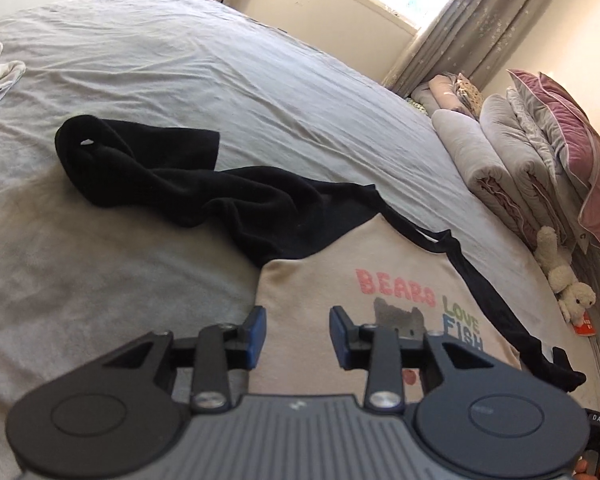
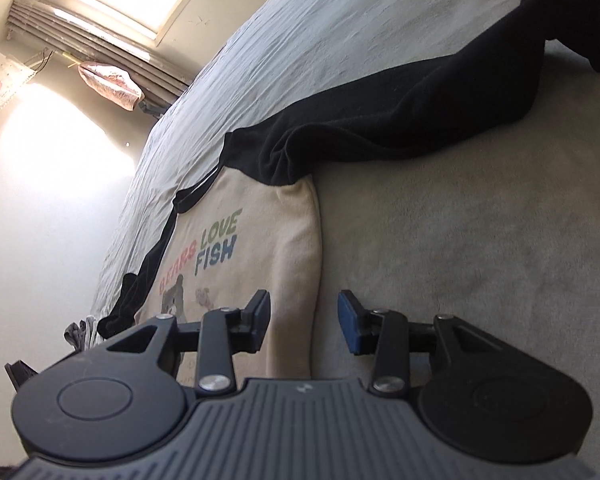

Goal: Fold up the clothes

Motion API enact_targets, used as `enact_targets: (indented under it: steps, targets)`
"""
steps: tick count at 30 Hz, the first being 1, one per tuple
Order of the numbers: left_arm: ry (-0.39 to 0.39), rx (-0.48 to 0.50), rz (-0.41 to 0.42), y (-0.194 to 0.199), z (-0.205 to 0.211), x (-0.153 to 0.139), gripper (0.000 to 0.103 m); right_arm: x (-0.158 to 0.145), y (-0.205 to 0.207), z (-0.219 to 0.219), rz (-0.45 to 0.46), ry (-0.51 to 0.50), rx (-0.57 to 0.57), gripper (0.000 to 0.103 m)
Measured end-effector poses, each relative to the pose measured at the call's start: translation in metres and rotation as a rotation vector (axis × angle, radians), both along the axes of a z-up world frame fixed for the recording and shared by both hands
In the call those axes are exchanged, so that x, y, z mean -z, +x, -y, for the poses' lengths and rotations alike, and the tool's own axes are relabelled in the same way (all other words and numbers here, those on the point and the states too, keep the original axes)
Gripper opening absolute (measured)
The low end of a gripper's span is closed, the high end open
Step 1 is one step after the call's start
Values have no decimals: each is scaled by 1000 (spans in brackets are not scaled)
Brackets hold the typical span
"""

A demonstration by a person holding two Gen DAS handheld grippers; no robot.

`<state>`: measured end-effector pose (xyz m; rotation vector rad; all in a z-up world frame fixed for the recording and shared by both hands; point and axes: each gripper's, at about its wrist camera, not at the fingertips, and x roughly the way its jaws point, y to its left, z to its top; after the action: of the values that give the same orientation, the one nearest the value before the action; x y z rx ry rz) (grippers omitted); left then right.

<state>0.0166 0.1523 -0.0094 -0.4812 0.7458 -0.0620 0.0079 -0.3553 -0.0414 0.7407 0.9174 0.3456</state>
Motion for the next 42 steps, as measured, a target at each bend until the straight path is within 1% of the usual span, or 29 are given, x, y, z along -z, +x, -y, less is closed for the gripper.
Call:
enact_targets:
  steps: [3, 8, 11, 13, 14, 17, 20, 21, 22, 23, 25, 27, 28, 29, 31, 33, 34, 36, 38, 41, 42]
  targets:
    - [-6, 27, 28, -10, 15, -6, 35, -1, -18, 1, -5, -16, -43, 42]
    - [-15, 77, 57, -18, 50, -8, 35, -4, -41, 4, -12, -45, -88, 41]
    - [-7, 140, 85, -20, 80, -7, 35, -4, -49, 0, -4, -82, -95, 40]
    - [4, 184, 107, -22, 101, -6, 35, -5, -51, -8, 16, -128, -97, 39]
    - [9, 204, 112, -21, 109, -5, 35, -6, -52, -12, 26, -154, -98, 39]
    - [41, 263, 120, -22, 132, 3, 35, -9, -57, -30, 72, -291, -128, 33]
    - [69, 297, 95, -22, 147, 12, 35, -12, -62, -49, 120, -442, -177, 30]
    - [74, 304, 83, -22, 149, 15, 35, -12, -64, -54, 129, -484, -188, 27]
    - [79, 311, 71, -21, 152, 17, 35, -13, -65, -59, 134, -519, -198, 19]
    - [84, 317, 59, -21, 154, 20, 35, -15, -65, -58, 125, -512, -194, 11]
    - [95, 329, 39, -21, 158, 24, 35, -21, -68, -56, 106, -500, -170, 9]
    - [107, 338, 22, -20, 161, 28, 35, -33, -74, -56, 118, -527, -150, 7]
    - [116, 341, 17, -20, 163, 29, 36, -39, -78, -57, 124, -549, -143, 2]
    - [121, 344, 15, -19, 164, 30, 36, -42, -82, -59, 123, -587, -140, 2]
    - [130, 347, 17, -19, 166, 31, 37, -43, -86, -60, 116, -629, -150, 3]
    - [133, 346, 20, -20, 167, 30, 37, -39, -85, -58, 106, -651, -136, 4]
    - [132, 345, 23, -21, 167, 30, 37, -39, -84, -55, 107, -641, -124, 12]
    - [131, 339, 36, -22, 166, 29, 37, -39, -81, -48, 113, -607, -95, 13]
    - [132, 328, 57, -23, 165, 27, 37, -43, -78, -43, 132, -550, -69, 14]
    - [133, 311, 88, -24, 163, 24, 38, -47, -75, -47, 172, -520, -45, 16]
    - [134, 305, 98, -24, 163, 23, 39, -47, -74, -53, 192, -522, -42, 18]
